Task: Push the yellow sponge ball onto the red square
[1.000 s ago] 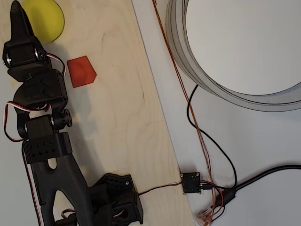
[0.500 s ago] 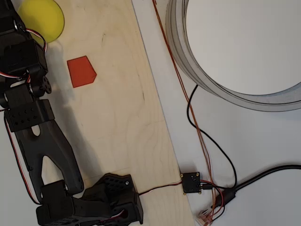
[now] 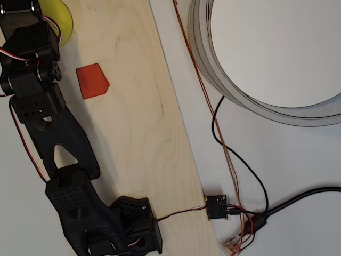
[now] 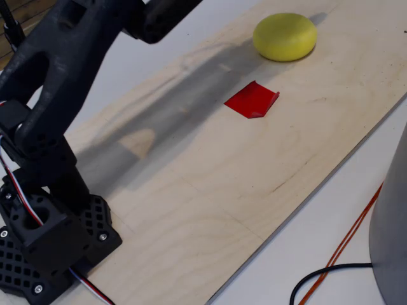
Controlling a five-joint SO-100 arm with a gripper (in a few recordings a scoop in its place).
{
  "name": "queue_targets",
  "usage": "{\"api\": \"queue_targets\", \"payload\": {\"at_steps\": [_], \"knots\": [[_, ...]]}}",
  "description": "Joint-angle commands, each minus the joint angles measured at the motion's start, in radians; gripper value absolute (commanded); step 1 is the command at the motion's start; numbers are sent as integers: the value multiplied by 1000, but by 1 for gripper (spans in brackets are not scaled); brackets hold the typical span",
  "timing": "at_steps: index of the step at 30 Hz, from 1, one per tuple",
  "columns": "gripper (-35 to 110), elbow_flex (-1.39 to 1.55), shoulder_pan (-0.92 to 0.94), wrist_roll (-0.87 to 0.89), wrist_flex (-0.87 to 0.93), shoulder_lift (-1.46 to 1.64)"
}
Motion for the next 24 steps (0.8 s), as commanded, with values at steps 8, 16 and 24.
{"api": "queue_targets", "payload": {"at_steps": [8, 16, 24], "knots": [[20, -233, 41, 97, 189, -158], [20, -215, 40, 129, 264, -120], [20, -207, 20, 164, 176, -184]]}}
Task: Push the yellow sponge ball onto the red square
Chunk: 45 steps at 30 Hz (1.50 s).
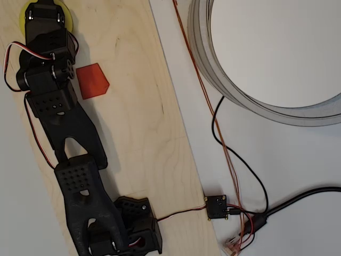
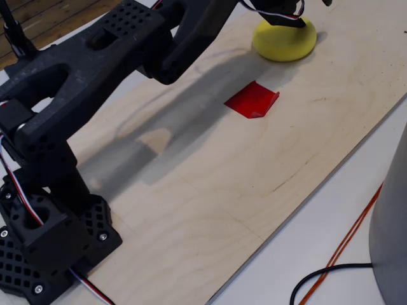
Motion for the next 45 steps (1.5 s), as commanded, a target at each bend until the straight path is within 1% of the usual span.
{"api": "queue_targets", "payload": {"at_steps": [1, 6, 13, 18, 24, 29, 34, 42, 45], "knots": [[20, -2, -17, 23, -48, 17], [20, 147, -20, -11, -167, 49], [20, 543, -23, -29, -345, 241], [21, 629, -21, -28, -359, 285], [21, 910, -26, -9, -436, 454], [21, 1039, -28, 6, -471, 532], [21, 1249, -34, 17, -595, 630], [20, 1522, -34, 61, -724, 755], [20, 1597, -35, 71, -744, 799]]}}
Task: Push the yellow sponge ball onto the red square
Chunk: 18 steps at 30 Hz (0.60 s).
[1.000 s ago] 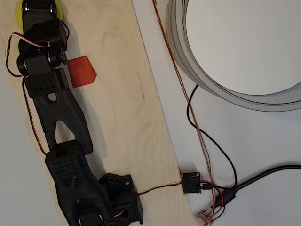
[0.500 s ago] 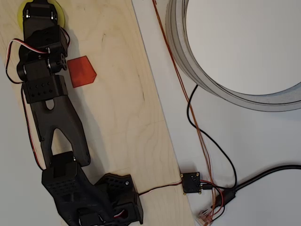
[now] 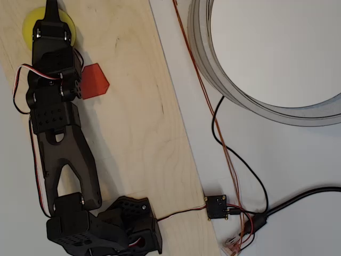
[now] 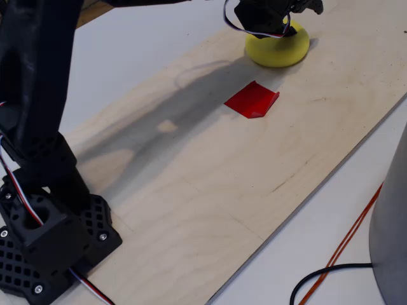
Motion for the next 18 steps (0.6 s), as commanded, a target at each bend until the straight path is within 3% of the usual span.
{"api": "queue_targets", "payload": {"at_steps": [1, 18], "knots": [[20, 110, -11, 23, -12, 60], [20, 623, -34, 101, -192, 356]]}}
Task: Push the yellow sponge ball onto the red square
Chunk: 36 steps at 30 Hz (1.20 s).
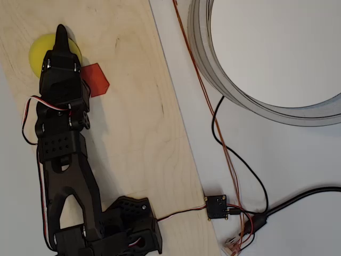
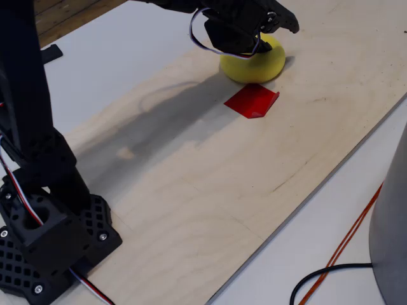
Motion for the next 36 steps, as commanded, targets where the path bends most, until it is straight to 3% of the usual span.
{"api": "queue_targets", "payload": {"at_steps": [1, 20, 36], "knots": [[19, 117, -26, 20, -12, 58], [19, 468, -26, 40, -83, 350], [18, 396, -18, 31, -81, 356]]}}
